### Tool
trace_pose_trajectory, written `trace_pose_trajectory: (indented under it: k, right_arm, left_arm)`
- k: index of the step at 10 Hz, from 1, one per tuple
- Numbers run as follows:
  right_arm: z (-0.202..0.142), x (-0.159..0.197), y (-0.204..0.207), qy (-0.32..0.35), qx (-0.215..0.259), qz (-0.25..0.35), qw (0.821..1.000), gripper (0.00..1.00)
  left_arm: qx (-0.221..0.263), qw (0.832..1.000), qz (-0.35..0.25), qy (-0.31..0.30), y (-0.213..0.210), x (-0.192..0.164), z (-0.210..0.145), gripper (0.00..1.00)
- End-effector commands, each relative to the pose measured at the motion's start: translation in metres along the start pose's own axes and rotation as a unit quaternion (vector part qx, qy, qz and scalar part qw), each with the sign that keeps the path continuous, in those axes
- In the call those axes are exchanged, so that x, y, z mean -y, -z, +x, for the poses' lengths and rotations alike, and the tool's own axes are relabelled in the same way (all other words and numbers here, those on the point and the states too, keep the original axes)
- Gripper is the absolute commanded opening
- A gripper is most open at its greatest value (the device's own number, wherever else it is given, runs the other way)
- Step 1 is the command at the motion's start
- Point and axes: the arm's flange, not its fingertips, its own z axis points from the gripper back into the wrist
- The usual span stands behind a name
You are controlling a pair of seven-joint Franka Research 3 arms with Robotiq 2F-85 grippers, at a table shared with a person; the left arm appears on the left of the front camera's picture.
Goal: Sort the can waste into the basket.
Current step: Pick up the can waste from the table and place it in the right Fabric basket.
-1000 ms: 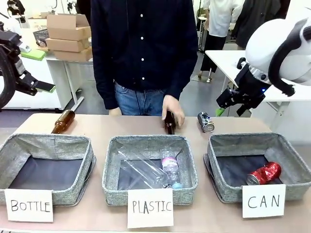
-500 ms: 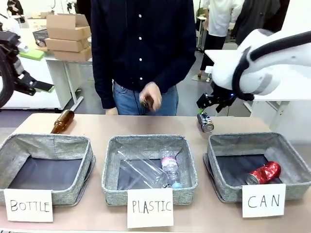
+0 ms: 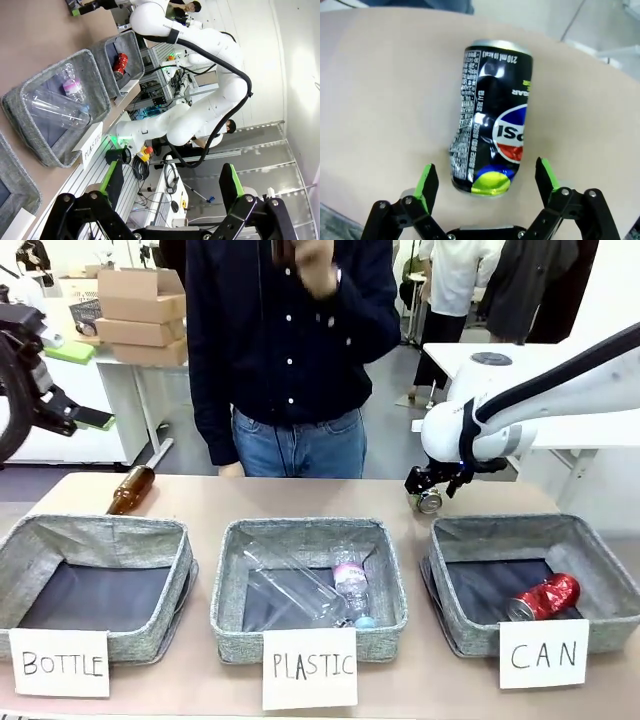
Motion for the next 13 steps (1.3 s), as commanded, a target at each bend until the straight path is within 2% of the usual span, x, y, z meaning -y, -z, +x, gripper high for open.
trace_pose_trajectory:
  k: [1, 4, 5, 6, 7, 8, 9, 11, 12, 13]
  right_arm:
    - [0.017, -0.006, 0.006, 0.01, -0.015, 0.005, 1.0, 1.0]
    - [0.022, -0.005, 0.016, 0.061, 0.029, -0.027, 0.997, 1.0]
    - [0.023, -0.005, 0.014, 0.066, 0.039, -0.021, 0.997, 1.0]
    - [0.025, -0.005, 0.013, 0.07, 0.041, -0.007, 0.997, 0.87]
    - [0.025, -0.003, 0.013, 0.073, 0.04, 0.003, 0.997, 0.4]
    - [0.025, -0.002, 0.012, 0.07, 0.043, 0.003, 0.997, 0.27]
    - [0.025, -0.001, 0.012, 0.068, 0.041, 0.002, 0.997, 0.0]
    - [0.024, -0.001, 0.012, 0.065, 0.036, 0.001, 0.997, 0.0]
    - [0.023, -0.001, 0.012, 0.063, 0.031, 0.005, 0.998, 0.06]
    - [0.024, -0.001, 0.011, 0.063, 0.029, 0.011, 0.998, 0.0]
  left_arm:
    - [-0.003, 1.0, 0.002, 0.002, 0.0, 0.001, -0.003, 1.0]
    - [-0.003, 1.0, 0.002, 0.002, 0.0, 0.001, -0.003, 1.0]
    - [-0.003, 1.0, 0.002, 0.002, 0.0, 0.001, -0.003, 1.0]
    - [-0.003, 1.0, 0.002, 0.002, 0.0, 0.001, -0.003, 1.0]
    - [-0.003, 1.0, 0.002, 0.002, 0.0, 0.001, -0.003, 1.0]
    - [-0.003, 1.0, 0.002, 0.002, 0.0, 0.001, -0.003, 1.0]
    - [-0.003, 1.0, 0.002, 0.002, 0.0, 0.001, -0.003, 1.0]
    - [-0.003, 1.0, 0.002, 0.002, 0.0, 0.001, -0.003, 1.0]
    - [-0.003, 1.0, 0.002, 0.002, 0.0, 0.001, -0.003, 1.0]
    - [-0.003, 1.0, 0.002, 0.002, 0.0, 0.001, -0.003, 1.0]
